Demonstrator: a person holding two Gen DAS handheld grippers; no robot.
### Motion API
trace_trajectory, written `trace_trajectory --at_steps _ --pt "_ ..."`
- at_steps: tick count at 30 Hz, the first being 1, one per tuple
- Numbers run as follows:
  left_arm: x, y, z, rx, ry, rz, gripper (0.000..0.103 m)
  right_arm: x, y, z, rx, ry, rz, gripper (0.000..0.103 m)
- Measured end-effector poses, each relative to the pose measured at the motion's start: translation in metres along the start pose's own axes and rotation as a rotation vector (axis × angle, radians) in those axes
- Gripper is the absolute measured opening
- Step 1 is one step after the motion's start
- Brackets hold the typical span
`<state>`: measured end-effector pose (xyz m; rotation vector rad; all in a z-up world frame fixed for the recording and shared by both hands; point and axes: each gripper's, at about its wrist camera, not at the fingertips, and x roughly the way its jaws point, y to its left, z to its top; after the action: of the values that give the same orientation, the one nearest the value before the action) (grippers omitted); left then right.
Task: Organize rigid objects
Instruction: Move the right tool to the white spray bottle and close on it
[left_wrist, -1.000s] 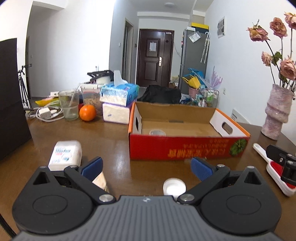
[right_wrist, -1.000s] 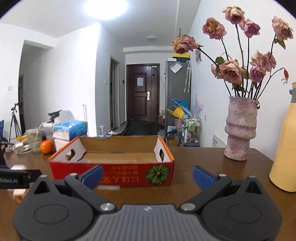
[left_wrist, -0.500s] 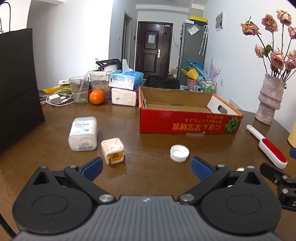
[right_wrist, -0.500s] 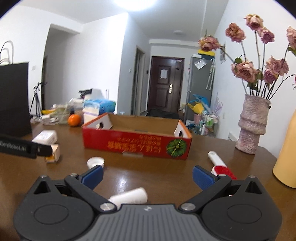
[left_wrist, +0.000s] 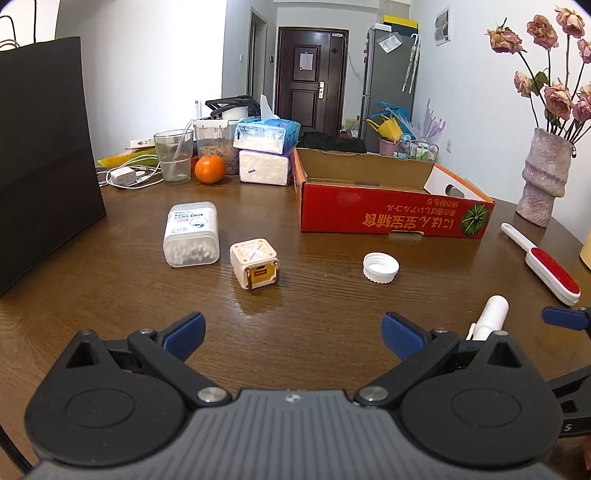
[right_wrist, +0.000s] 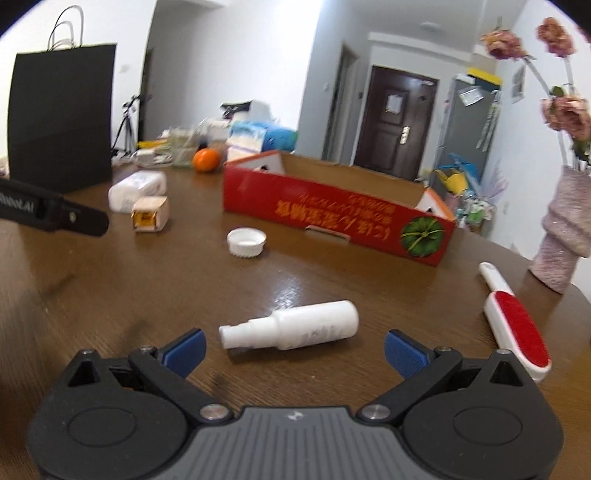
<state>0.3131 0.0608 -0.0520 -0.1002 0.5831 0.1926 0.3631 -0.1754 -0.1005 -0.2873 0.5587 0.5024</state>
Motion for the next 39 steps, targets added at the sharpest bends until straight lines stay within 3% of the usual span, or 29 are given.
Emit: trace_trajectory --at_steps 14,22,31,39 --pt "0.003 0.008 0.002 -0.017 0.004 0.016 0.103 0.043 -0.013 0.015 0.055 0.061 0.006 0.103" --pt "0.004 0.010 0.002 -0.023 0.007 0.015 0.103 0.048 -0.014 0.017 0.174 0.082 -0.023 0.103" --pt "0.009 0.011 0.003 -0.031 0.014 0.023 0.103 0.050 -0.012 0.016 0.193 0.098 -0.064 0.098" --pt "0.031 0.015 0.018 -0.053 0.020 0.061 0.103 0.033 -0.025 0.018 0.268 -0.010 -0.121 0.098"
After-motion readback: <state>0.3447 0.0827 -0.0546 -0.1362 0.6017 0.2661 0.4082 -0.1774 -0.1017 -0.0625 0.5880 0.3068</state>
